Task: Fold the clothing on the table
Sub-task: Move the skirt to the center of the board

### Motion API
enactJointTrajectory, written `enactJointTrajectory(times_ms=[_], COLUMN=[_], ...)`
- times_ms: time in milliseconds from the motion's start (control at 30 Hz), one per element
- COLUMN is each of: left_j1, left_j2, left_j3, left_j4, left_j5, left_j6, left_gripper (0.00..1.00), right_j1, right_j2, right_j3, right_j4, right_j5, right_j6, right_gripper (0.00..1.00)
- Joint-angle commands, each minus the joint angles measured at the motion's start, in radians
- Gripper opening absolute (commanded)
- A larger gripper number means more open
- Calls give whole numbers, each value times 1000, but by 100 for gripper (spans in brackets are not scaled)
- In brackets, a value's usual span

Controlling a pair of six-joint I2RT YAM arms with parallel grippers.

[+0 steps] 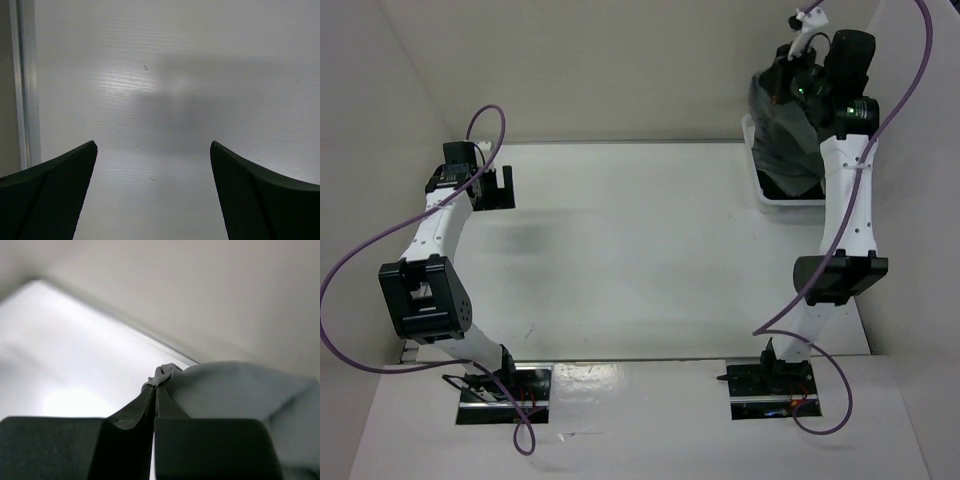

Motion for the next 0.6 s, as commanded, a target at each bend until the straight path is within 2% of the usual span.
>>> enactJointTrajectory(times_ms=[0, 167, 233, 267, 333, 367, 433, 567], left_j1=[1, 1, 1, 1, 1, 1, 1, 1], left_j2=[-21, -41, -53, -66, -76, -76, -76, -86], left_j3=[43, 9, -9, -19, -46, -46, -57, -77], left_j4=[-6, -6, -6, 5, 16, 16, 16, 25], left_j5=[-2, -2, -2, -2, -2, -2, -2, 20], left_j6=[3, 3, 3, 3, 3, 3, 3, 3], left_gripper=[100, 100, 100, 100, 100, 100, 100, 100], right_j1=[62, 71, 124, 159, 268, 396, 573, 756], right_j2=[14, -6, -23, -36, -49, -40, -30, 60], right_j3=[-2, -101, -152, -199, -252, -293, -338, -358], right_j4=[-111, -151, -191, -246, -273, -302, -302, -233], right_j5=[-386, -607, -598, -575, -413, -361, -270, -202], right_j6=[23, -51, -103, -185, -239, -279, -292, -250], right_gripper=[0, 4, 0, 0, 0, 0, 0, 0])
